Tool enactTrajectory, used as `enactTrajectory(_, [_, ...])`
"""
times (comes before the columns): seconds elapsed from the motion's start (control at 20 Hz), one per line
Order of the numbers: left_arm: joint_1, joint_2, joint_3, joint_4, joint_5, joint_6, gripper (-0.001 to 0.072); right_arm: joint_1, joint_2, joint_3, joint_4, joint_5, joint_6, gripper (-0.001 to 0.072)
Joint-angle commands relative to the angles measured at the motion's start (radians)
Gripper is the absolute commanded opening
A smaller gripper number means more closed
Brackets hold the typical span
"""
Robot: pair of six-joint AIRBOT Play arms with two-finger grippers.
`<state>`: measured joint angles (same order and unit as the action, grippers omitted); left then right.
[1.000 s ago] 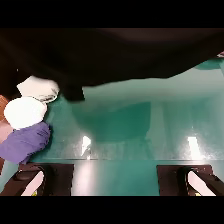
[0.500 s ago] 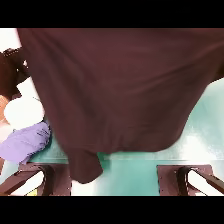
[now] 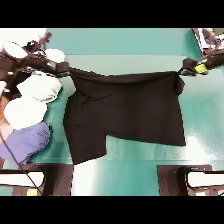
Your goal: Fold the shirts.
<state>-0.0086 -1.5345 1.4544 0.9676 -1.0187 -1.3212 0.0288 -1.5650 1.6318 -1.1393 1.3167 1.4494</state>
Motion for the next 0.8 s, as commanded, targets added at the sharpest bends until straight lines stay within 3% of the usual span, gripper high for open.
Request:
enactTrajectory(0.0, [-0.027, -0.109, -0.021, -0.002, 0.235, -0.008, 0.0026, 0.008, -0.103, -0.011, -0.005, -0.109, -0.003, 0.0012])
enactTrajectory(0.1, [-0.011, -0.122, -0.021, 0.005, 0.239, -0.043, 0.0027, 0.006, -0.119, -0.011, -0.006, -0.127, -0.003, 0.0013])
enactTrajectory(0.15, [0.003, -0.119, -0.020, 0.001, 0.220, -0.044, 0.0084, 0.006, -0.119, -0.011, -0.006, -0.141, -0.005, 0.0019])
enactTrajectory(0.2, [0.018, -0.118, -0.011, 0.000, 0.175, -0.045, 0.0379, 0.003, -0.116, -0.011, -0.004, -0.152, -0.028, 0.0156])
enactTrajectory(0.25, [0.040, -0.118, 0.005, 0.001, 0.106, -0.053, 0.0568, -0.003, -0.110, -0.011, -0.005, -0.154, -0.035, 0.0366])
enactTrajectory(0.4, [0.132, -0.114, 0.085, 0.001, -0.180, -0.059, 0.0555, -0.053, -0.068, -0.011, -0.005, -0.057, -0.039, 0.0388])
enactTrajectory(0.45, [0.161, -0.096, 0.087, 0.002, -0.249, -0.059, 0.0493, -0.072, -0.050, -0.016, -0.005, -0.013, -0.058, 0.0388])
enactTrajectory(0.5, [0.180, -0.074, 0.085, 0.016, -0.314, -0.058, 0.0490, -0.091, -0.018, -0.043, -0.004, 0.018, -0.074, 0.0388])
enactTrajectory(0.75, [0.180, 0.141, -0.203, 0.107, -0.338, -0.070, 0.0489, -0.160, 0.211, -0.320, -0.004, 0.034, -0.109, 0.0388])
